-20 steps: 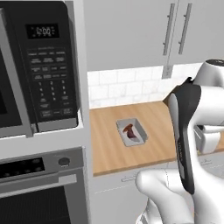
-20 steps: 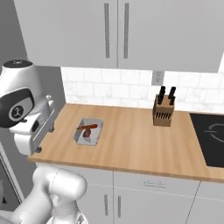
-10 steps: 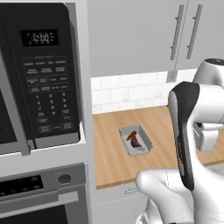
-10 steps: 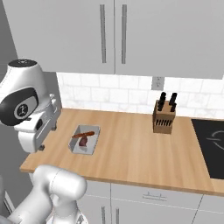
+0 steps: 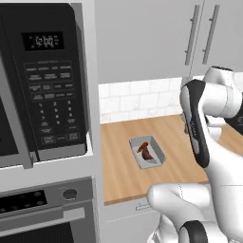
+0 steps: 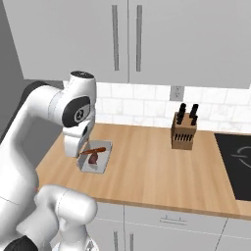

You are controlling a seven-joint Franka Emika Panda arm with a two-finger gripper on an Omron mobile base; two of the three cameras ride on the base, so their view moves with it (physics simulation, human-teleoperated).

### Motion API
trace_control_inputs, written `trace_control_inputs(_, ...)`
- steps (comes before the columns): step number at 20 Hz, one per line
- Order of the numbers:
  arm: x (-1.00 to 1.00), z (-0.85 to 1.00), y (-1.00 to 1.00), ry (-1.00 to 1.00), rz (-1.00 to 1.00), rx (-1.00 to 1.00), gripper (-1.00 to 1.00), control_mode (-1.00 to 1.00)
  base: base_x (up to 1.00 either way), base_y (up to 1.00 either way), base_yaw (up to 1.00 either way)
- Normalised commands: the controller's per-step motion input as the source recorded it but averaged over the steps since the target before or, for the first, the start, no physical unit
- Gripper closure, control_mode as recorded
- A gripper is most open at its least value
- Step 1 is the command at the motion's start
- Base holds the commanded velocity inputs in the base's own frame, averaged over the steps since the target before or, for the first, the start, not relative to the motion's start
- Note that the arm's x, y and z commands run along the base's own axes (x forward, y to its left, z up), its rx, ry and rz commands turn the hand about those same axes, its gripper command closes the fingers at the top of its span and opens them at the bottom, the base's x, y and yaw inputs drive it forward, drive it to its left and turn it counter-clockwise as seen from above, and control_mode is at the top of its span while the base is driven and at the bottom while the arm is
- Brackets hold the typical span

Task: Take the meat container that has the shrimp and place it on the second highest rack of the freezer. Then take the vegetable container that has the potato and carrot and place it on the highest rack of the freezer.

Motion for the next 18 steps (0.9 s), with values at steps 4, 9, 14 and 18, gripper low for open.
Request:
trace_control_inputs(4,0.44,-0.94,0.0,0.01,0.05,0.0,-1.0,-1.0,0.0,0.0,0.0)
trace_control_inputs(9,0.27,-0.81,0.0,0.0,0.05,0.0,-1.0,-1.0,0.0,0.0,0.0)
trace_control_inputs(14,0.02,-0.46,0.05,-0.01,0.0,-0.02,-1.0,-1.0,0.0,0.0,0.0)
trace_control_inputs(18,0.09,-0.21,0.08,-0.01,0.0,-0.01,-1.0,-1.0,0.0,0.0,0.0)
